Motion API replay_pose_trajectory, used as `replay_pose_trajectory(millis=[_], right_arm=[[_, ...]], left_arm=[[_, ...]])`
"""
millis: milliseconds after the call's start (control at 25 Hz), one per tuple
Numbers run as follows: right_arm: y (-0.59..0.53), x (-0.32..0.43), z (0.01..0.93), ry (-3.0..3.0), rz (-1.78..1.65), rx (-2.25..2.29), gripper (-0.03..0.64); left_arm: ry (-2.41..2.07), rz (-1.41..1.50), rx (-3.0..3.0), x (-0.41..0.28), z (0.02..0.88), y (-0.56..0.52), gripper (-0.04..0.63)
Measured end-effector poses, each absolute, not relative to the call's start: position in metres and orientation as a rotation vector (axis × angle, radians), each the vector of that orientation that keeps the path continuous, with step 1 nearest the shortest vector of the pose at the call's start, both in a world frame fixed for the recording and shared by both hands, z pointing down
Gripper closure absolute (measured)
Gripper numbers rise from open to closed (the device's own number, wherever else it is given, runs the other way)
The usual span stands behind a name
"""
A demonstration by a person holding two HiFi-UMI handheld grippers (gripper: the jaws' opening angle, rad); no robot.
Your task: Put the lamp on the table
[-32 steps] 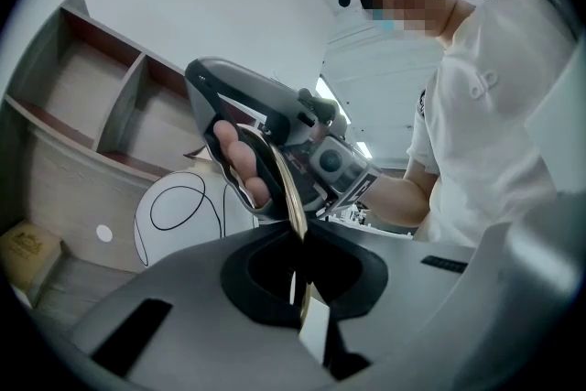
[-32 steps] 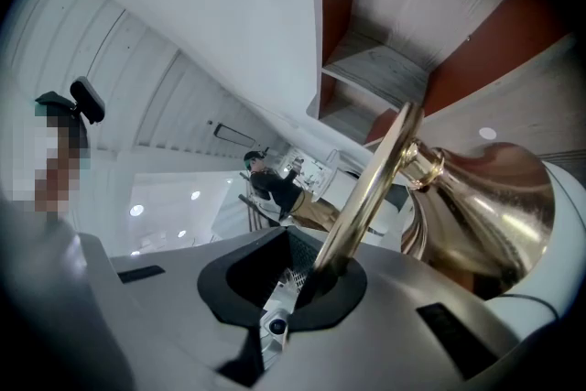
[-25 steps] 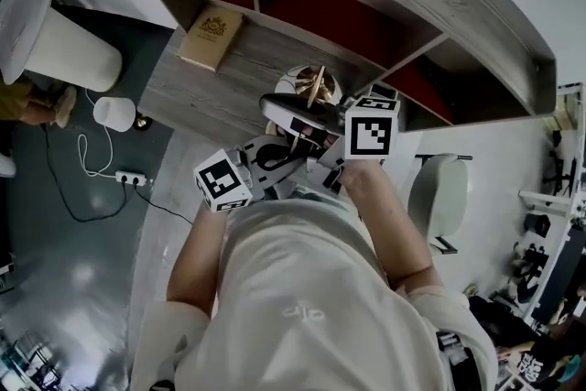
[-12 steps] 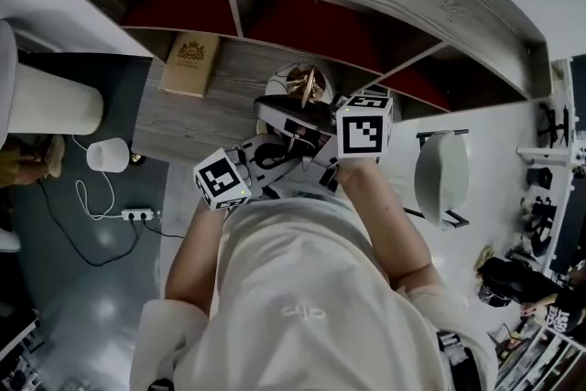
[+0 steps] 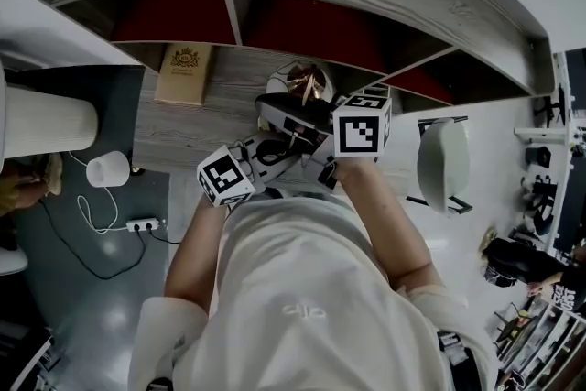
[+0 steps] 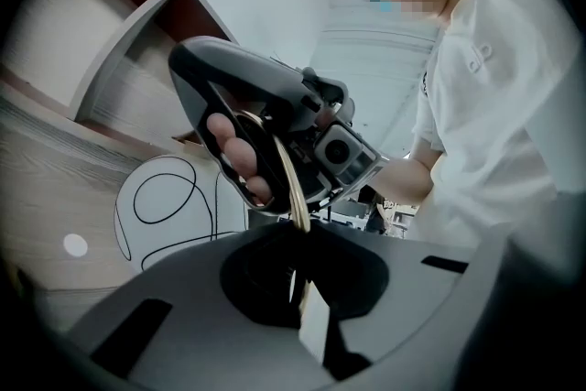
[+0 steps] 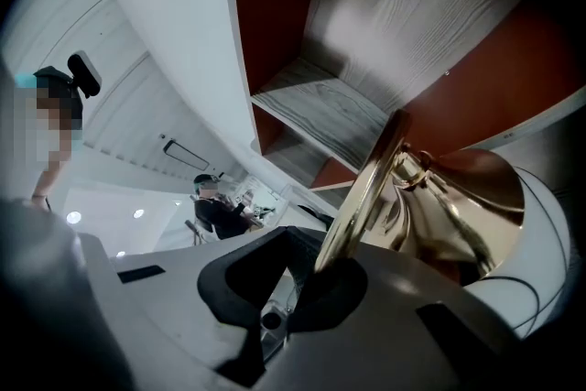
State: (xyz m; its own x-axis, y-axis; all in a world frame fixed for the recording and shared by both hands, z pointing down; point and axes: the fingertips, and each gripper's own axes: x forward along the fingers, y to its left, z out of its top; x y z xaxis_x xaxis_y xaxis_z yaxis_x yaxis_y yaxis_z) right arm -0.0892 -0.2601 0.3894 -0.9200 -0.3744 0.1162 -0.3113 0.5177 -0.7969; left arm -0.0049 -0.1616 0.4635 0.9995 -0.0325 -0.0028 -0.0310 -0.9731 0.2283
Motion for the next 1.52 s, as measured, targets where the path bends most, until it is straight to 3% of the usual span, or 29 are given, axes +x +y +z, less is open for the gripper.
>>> replay_pose_trajectory(millis=[1040, 1360, 1520], right_arm=[[-0.262, -0.094, 0.396, 2.623, -1.317, -0.621, 0.584], [-0.258, -0.086, 0.393, 2.556, -1.329, -0.579, 0.496], [-0.250, -0.081, 0.398, 2.587, -1.348, -0.581, 0.434]], left_arm=[[-0.192, -0.035, 2.851, -0.018, 0.480, -0.171, 0.574], [-0.361, -0.017, 2.797, -0.019, 0.481, -0.174, 0.567], [-0.425, 0.007, 2.777, -0.020, 0.483, -0.172, 0.512]])
